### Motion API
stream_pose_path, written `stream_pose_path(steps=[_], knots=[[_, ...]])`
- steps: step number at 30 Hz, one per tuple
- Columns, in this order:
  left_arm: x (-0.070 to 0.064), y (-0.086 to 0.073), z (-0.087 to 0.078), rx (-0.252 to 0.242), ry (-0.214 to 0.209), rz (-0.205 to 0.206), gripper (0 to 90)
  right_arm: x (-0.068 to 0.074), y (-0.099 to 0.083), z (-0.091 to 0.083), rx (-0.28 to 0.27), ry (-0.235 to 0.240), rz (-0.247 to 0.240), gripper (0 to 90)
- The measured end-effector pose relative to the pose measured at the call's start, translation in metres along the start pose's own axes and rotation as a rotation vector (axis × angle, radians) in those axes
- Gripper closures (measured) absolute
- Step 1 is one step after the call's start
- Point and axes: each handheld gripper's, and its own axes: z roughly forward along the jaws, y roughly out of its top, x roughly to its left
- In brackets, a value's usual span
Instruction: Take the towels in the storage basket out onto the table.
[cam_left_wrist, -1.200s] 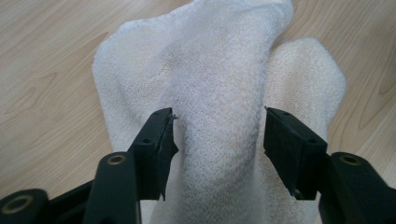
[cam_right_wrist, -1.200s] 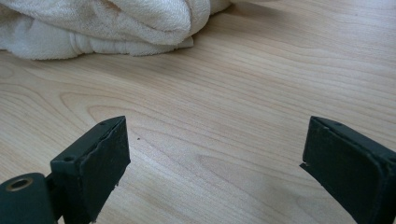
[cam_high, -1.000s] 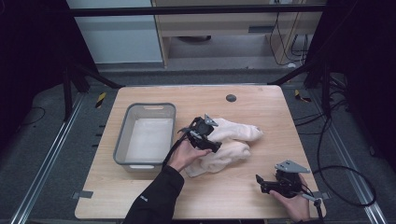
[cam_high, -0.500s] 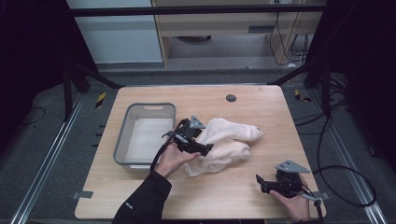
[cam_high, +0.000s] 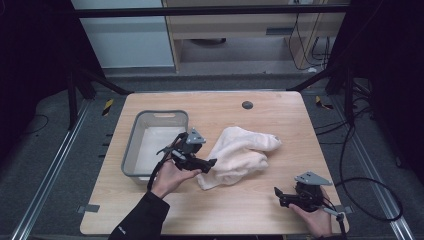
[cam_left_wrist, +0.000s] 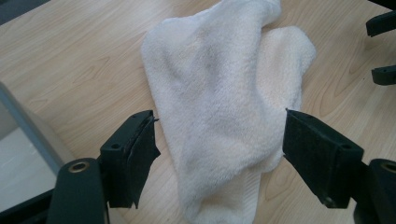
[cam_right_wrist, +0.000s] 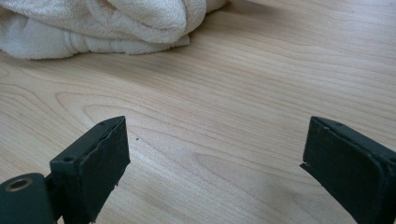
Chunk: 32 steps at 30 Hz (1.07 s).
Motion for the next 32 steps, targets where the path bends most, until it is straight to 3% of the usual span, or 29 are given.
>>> stream_pose_path(steps=[22,32], knots=[[0.019,-0.053,-0.05,-0.078,0.046,-0.065,24.4,-0.001,-0.002,0.001,0.004,-0.012,0.007,6.3],[0.033,-0.081,-0.072,-0.099,0.102,-0.105,24.0,-0.001,-0.003,0.0,0.002,-0.018,0.012,6.0]])
